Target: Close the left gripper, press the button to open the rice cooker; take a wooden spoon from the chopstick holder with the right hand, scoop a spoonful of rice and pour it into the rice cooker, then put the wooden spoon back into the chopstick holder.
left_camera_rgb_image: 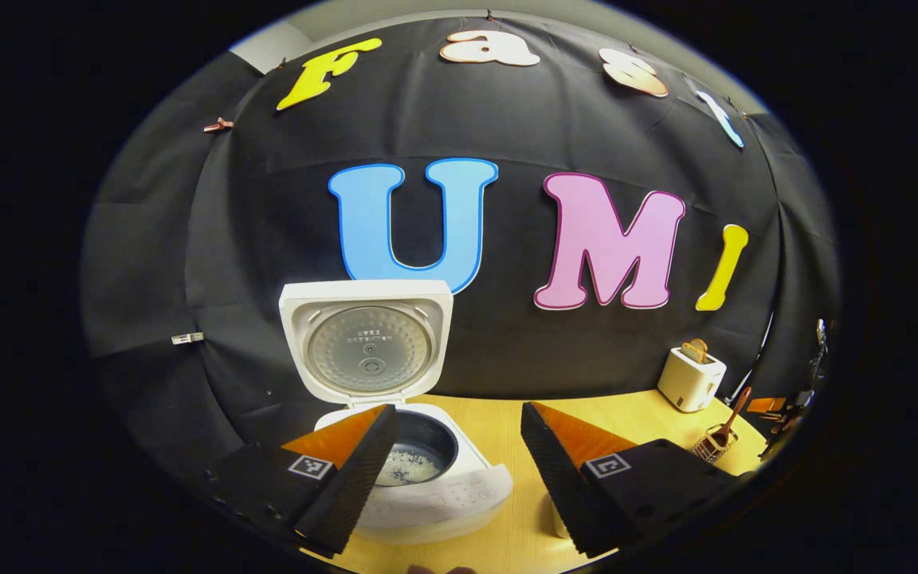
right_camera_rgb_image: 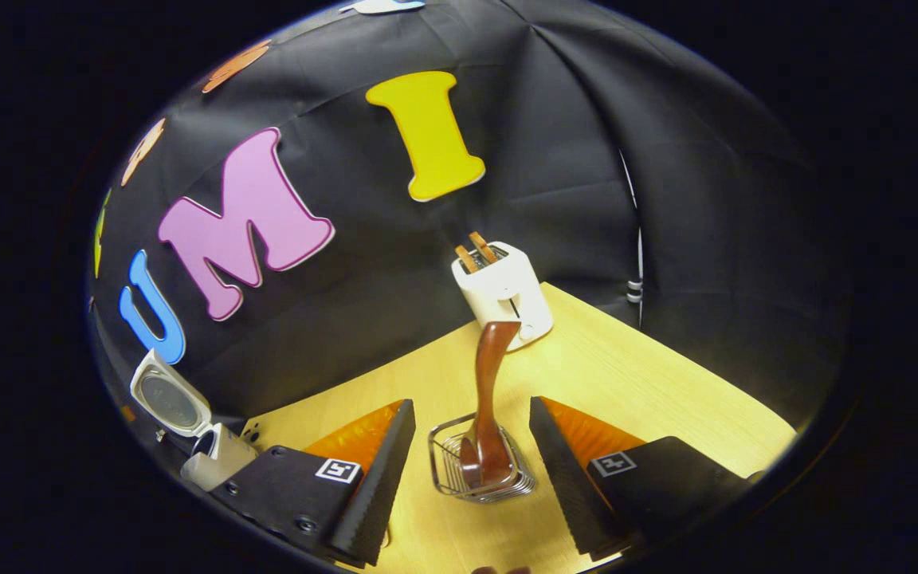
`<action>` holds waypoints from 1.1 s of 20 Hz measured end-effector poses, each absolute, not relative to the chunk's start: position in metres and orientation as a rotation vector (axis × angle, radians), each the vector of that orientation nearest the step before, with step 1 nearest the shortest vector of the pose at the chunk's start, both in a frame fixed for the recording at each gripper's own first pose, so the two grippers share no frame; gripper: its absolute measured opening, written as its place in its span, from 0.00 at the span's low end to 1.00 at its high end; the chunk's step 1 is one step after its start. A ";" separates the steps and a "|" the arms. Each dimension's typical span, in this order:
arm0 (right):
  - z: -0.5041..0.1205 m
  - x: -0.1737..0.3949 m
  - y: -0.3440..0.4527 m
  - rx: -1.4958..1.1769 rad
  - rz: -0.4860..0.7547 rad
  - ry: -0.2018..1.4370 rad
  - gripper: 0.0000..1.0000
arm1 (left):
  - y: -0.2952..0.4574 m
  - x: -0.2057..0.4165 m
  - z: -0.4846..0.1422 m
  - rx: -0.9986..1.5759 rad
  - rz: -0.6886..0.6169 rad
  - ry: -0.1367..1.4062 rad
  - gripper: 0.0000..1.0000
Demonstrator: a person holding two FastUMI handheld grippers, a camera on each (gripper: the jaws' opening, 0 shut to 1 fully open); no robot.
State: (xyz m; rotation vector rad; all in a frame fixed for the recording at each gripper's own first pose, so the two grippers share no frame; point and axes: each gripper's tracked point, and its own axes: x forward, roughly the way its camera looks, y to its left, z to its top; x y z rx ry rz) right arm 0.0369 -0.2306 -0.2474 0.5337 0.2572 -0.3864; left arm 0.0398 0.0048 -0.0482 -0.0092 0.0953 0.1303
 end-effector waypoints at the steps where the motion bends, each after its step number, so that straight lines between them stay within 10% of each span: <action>1: -0.237 0.036 -0.225 0.525 -0.372 0.246 0.89 | 0.006 0.040 -0.046 -0.007 0.129 0.088 0.99; 22: -0.069 0.029 -0.073 -0.017 -0.063 0.084 0.95 | 0.107 0.160 0.092 0.096 0.281 -0.128 0.98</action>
